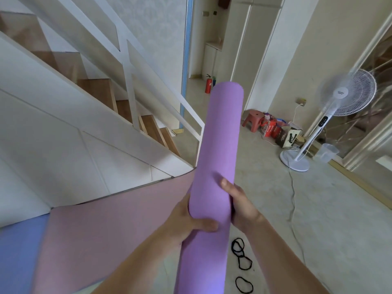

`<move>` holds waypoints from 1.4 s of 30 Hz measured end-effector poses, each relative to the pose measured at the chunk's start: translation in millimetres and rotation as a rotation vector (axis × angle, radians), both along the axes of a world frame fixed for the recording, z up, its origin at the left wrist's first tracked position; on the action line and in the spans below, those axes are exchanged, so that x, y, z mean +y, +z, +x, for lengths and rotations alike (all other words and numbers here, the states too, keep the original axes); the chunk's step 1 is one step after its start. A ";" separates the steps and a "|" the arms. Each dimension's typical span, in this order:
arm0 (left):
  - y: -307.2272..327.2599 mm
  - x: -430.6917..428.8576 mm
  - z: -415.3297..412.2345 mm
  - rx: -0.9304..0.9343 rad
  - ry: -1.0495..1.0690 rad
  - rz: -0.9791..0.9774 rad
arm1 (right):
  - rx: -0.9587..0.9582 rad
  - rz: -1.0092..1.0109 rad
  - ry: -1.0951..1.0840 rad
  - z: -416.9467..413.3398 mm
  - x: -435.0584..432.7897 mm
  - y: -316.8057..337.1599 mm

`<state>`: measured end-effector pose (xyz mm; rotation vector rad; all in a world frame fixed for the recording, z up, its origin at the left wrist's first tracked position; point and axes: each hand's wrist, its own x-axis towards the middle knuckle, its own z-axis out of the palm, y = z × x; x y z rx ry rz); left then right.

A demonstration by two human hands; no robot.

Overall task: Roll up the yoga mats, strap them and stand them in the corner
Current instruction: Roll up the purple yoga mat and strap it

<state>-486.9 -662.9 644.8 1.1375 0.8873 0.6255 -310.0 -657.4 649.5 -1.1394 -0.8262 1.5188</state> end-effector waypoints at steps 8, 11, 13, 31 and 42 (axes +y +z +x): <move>-8.7 15.5 2.3 0.433 -0.005 0.127 | -0.433 -0.160 -0.444 -23.4 11.0 6.9; -15.0 3.8 10.1 0.458 -0.013 0.124 | -0.475 -0.197 -0.473 -45.7 3.6 1.3; -16.6 -4.0 9.9 0.376 0.022 0.082 | -0.481 -0.198 -0.444 -53.0 -4.3 -4.7; -22.8 12.7 13.0 0.353 0.035 0.214 | -0.533 -0.101 -0.434 -8.9 7.7 12.3; -5.1 7.9 3.2 0.134 0.039 0.175 | -0.048 0.147 -0.006 22.5 5.8 19.6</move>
